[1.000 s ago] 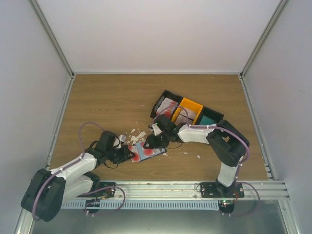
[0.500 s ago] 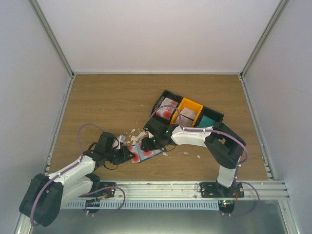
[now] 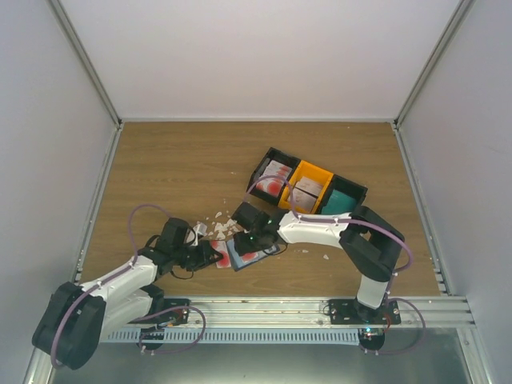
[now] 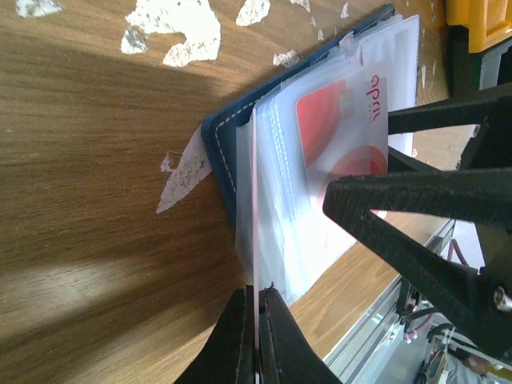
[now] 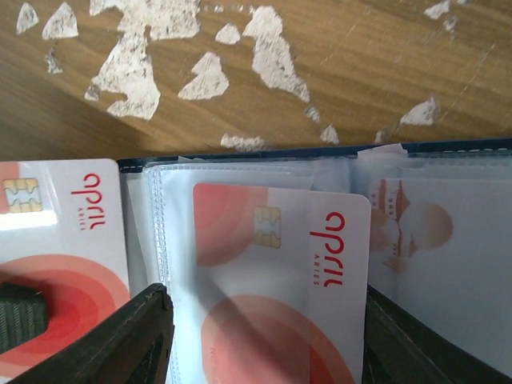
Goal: Put the credit cards into the card holder
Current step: Insert the credit card into the card holder.
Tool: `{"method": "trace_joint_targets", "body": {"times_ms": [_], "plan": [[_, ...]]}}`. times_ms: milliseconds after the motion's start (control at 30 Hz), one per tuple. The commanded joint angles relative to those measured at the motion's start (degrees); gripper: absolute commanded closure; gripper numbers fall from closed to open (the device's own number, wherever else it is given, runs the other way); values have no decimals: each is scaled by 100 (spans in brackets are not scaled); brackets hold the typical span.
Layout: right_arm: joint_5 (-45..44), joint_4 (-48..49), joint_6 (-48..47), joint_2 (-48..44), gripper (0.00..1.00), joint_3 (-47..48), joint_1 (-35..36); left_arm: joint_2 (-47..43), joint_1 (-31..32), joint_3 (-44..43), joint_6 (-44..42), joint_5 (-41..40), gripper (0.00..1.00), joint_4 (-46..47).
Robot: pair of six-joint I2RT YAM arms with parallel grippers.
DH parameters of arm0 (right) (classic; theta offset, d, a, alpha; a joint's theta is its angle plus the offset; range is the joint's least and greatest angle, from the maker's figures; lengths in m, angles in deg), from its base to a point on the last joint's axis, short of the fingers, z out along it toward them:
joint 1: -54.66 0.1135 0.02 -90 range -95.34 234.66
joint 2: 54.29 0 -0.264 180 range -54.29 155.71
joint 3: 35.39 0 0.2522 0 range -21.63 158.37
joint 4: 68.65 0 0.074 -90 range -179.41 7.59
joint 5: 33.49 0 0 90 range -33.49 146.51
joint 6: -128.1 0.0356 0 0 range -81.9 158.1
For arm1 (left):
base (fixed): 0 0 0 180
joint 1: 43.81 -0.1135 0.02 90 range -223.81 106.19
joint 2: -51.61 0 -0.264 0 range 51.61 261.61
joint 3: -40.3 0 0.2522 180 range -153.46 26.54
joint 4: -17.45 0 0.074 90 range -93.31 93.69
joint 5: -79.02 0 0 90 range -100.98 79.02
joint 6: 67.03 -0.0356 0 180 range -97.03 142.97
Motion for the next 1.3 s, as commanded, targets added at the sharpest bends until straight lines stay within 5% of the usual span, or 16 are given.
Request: {"method": "trace_joint_targets", "body": {"times_ms": [0, 367, 700, 1267], "plan": [[-470, -468, 198, 89, 40, 264, 251, 149, 42, 112, -20, 220, 100, 442], [-786, -646, 185, 521, 33, 671, 610, 623, 111, 57, -83, 289, 100, 670], [-1454, -698, -74, -244, 27, 475, 341, 256, 110, -165, -63, -119, 100, 463], [-266, -412, -762, 362, 27, 608, 411, 692, 111, -223, -174, -88, 100, 481]]}}
